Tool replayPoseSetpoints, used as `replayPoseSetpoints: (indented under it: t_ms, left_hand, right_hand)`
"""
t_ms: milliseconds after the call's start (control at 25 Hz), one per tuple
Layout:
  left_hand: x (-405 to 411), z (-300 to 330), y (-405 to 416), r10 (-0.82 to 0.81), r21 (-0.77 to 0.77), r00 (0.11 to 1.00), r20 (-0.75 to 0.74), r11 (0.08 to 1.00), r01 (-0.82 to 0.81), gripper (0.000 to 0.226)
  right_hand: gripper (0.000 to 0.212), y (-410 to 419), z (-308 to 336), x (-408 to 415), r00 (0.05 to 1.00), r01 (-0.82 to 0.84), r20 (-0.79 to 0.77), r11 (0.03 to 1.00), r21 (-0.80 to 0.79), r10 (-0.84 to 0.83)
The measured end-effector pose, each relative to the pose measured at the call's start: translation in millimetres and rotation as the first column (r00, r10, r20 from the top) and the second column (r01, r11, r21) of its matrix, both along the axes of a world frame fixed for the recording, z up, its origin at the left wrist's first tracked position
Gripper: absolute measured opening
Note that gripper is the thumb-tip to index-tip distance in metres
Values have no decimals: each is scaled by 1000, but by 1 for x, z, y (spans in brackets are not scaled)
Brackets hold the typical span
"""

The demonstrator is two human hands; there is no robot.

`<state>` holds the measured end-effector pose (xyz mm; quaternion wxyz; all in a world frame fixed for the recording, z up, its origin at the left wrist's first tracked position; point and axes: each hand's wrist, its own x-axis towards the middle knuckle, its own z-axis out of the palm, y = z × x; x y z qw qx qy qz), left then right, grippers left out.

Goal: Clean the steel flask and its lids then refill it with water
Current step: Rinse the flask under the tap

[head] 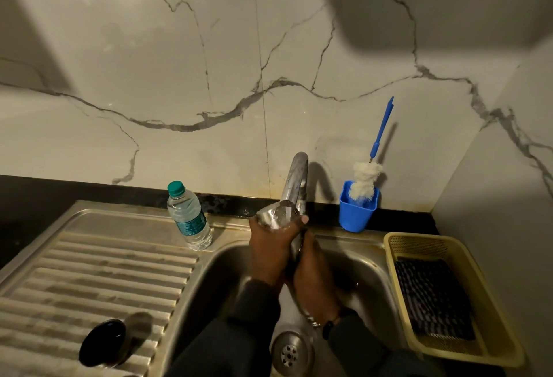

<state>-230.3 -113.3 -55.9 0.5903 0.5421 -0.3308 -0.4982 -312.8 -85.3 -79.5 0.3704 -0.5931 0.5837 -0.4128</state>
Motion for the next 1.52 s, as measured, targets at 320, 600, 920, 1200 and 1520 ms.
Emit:
replayPoseSetpoints:
  t_ms: [320, 600, 920, 1200, 1520]
  left_hand:
    - [32, -5, -3, -239, -99, 941, -239, 970, 222, 66]
    - [2, -9, 1, 31, 62, 991, -128, 998, -24, 84]
    - [40, -11, 3, -271, -72, 938, -214, 962, 262, 68]
    - [10, -5, 2, -41, 21, 979, -198, 999, 46, 63]
    - [13, -18, 15, 51, 92, 938, -343, 996, -20, 59]
  right_hand:
    - [74, -10, 16, -20, 935, -347, 138, 922, 169, 327]
    - [44, -12, -1, 5, 986, -16, -167, 994, -104, -2]
    - [76, -17, 15, -21, 870, -465, 268, 871, 161, 415]
    - [59, -21, -7, 7, 981, -157, -144, 971, -178, 132]
    - [74, -7, -21, -27, 931, -219, -322, 970, -108, 174]
